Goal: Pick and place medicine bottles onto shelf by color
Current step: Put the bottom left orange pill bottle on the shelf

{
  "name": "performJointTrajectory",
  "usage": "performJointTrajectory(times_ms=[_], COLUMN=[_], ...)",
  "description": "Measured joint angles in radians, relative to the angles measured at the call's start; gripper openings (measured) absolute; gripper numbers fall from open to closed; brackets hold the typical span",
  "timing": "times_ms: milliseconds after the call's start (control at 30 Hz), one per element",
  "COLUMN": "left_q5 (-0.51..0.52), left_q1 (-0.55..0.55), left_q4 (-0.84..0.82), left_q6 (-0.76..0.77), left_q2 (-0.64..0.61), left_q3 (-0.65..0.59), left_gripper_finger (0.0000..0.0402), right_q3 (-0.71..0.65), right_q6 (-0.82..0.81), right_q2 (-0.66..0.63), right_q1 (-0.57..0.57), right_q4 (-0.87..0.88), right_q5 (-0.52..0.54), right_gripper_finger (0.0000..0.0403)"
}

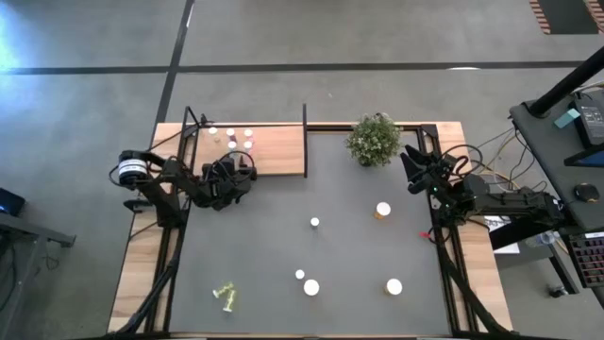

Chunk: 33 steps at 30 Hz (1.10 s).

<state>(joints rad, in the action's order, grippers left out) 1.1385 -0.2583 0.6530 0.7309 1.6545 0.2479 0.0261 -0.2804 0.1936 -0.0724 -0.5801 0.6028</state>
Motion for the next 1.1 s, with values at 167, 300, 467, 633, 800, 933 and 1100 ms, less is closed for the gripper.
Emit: performJointTrajectory(times_ms=[167,300,467,633,800,933,1100], left_q5=[-0.004,-0.02,-0.1,-0.226,-0.44,-0.607,-0.697], left_q1=[0.024,0.055,0.101,0.162,0.229,0.277,0.331], left_q4=[-0.017,-0.024,-0.025,-0.029,-0.027,-0.022,-0.017], left_q6=[0.005,0.002,-0.011,-0.004,0.003,0.004,-0.01], left_q2=[-0.05,-0.098,-0.172,-0.264,-0.36,-0.419,-0.457], left_q3=[-0.021,-0.048,-0.082,-0.097,-0.097,-0.09,-0.046], left_gripper_finger=[0.0202,0.0202,0.0202,0.0202,0.0202,0.0202,0.0202], right_q3=[0.0,0.0,0.0,0.0,0.0,0.0,0.0], right_q6=[0.0,0.0,0.0,0.0,0.0,0.0,0.0], right_q2=[0.0,0.0,0.0,0.0,0.0,0.0,0.0], right_q1=[0.0,0.0,0.0,0.0,0.0,0.0,0.0], right_q4=[0.0,0.0,0.0,0.0,0.0,0.0,0.0], right_q5=[0.0,0.0,0.0,0.0,0.0,0.0,0.0], right_gripper_finger=[0.026,0.026,0.026,0.026,0.026,0.026,0.026])
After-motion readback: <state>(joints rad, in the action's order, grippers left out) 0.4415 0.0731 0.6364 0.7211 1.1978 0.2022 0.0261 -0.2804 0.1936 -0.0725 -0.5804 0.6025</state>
